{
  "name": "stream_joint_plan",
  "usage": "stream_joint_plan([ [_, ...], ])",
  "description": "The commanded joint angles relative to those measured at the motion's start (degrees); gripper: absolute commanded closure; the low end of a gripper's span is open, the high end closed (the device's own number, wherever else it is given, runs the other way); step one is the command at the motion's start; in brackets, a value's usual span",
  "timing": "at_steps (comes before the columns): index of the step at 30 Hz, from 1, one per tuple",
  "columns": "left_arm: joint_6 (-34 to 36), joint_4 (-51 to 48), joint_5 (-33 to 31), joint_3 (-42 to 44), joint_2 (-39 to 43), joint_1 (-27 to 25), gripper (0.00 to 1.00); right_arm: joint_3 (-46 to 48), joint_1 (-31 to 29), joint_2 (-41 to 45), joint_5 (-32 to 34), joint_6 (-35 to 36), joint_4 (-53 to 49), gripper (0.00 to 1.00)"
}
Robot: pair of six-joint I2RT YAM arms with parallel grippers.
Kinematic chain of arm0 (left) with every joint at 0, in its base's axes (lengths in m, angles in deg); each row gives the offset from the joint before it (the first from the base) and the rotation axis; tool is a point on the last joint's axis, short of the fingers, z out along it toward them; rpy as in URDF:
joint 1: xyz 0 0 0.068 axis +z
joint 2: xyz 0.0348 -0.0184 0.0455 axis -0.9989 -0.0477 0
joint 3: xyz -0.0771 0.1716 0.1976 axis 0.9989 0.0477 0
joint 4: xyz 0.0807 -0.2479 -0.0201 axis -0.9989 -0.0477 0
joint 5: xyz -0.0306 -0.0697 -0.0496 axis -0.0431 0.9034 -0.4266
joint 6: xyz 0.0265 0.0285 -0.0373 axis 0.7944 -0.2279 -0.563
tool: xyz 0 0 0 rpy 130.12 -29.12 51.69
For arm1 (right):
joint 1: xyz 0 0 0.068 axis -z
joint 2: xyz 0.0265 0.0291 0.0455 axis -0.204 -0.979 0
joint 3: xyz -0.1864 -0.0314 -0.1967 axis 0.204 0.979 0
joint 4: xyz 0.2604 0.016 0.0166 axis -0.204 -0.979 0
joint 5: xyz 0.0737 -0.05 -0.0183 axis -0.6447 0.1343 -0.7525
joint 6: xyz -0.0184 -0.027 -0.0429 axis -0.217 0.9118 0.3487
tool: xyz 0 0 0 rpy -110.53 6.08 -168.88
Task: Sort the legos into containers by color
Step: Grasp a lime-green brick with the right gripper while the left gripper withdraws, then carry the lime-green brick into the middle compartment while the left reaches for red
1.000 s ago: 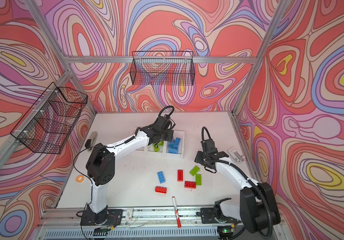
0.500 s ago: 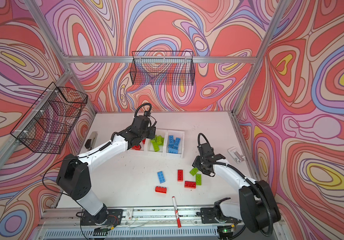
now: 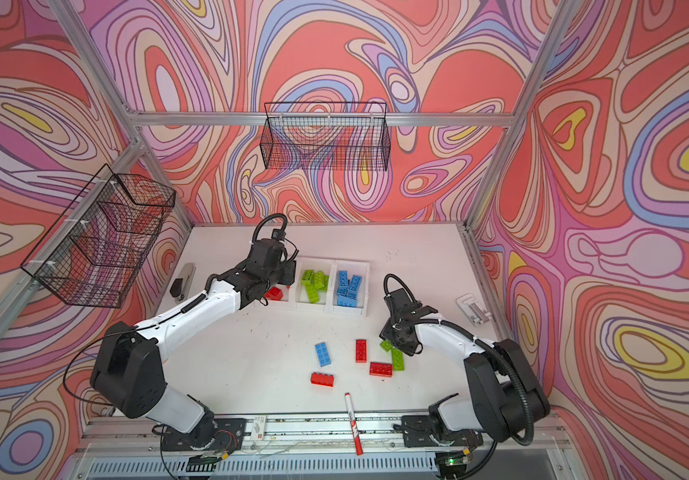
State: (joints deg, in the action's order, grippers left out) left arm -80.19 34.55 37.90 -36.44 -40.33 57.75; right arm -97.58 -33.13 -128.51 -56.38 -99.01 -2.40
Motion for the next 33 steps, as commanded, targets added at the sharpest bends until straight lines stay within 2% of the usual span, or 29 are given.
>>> stream_joint_plan([
  [1, 0.82, 0.76, -1.33, 1.58, 1.74, 0.4, 0.4, -0.68, -0.34, -1.25, 1.73, -1.62, 0.32, 0.39],
  [10, 1.3, 0.54, -1.47, 2.4, 2.99, 0.67, 0.41, -3.27, -0.73, -5.44, 2.07, 0.45, 2.02, 0.5],
  [19, 1.7, 0.76, -1.77, 3.9, 3.83, 0.85, 0.41, -4.92, -1.31, -5.57, 1.22, 1.73, 2.0, 0.73],
  [26, 2.2, 0.17, -1.52, 3.98, 4.15, 0.78, 0.41, -11.0, -1.55, -4.48, -0.2, 4.53, 2.63, 0.76],
  [33, 6.51, -2.76, -3.19, 7.41, 6.6, 0.79, 0.41, -29.0, -6.01, -8.92, 2.65, 14.19, 0.37, 0.76],
])
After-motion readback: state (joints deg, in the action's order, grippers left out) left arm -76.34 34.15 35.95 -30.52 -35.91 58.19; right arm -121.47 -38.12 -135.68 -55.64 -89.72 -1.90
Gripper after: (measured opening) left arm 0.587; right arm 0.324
